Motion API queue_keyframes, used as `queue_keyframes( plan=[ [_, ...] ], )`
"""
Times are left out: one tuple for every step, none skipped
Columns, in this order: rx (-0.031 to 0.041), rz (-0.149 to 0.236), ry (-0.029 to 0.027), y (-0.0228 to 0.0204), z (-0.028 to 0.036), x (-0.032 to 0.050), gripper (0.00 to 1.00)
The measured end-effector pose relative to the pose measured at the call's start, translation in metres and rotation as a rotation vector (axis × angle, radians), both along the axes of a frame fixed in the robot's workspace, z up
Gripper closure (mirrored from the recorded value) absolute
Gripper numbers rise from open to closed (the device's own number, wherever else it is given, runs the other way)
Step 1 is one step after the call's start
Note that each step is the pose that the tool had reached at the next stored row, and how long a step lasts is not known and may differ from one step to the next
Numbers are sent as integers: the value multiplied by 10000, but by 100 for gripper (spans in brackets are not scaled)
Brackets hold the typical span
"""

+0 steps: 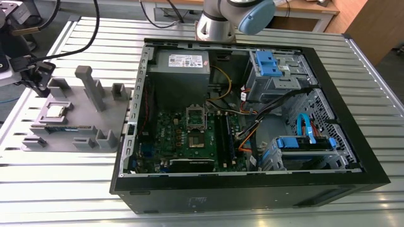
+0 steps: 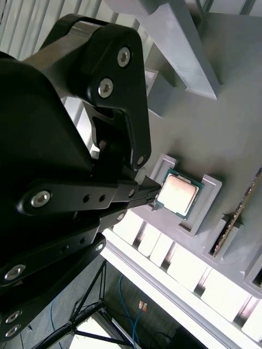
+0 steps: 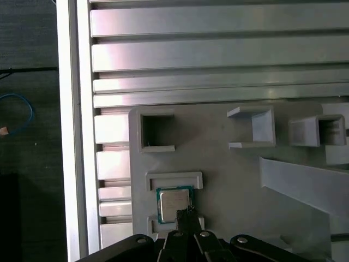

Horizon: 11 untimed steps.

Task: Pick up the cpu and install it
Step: 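Pick up the cpu and move it towards the insertion slot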

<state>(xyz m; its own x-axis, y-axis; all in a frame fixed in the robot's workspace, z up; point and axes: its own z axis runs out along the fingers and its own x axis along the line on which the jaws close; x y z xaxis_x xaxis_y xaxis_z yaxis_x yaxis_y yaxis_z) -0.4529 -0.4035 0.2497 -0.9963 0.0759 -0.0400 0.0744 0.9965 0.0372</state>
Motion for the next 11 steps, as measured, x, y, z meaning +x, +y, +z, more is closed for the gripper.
queue_keyframes(
  plan=[
    [-16,0,2,0,-12,0,89],
    [-37,-1,3,0,-24,0,89],
    [-62,0,7,-1,-36,0,89],
    [-84,0,11,-1,-46,0,89],
    [-116,0,16,-1,-57,0,89],
    [-140,2,19,-1,-70,0,89],
    [-157,6,24,-2,-84,0,89],
    [-167,12,29,-2,-99,0,89],
    [-171,21,33,-1,-117,0,89],
    [-174,37,36,-1,-135,0,89],
    [-175,58,39,-1,-152,0,89]
  ],
)
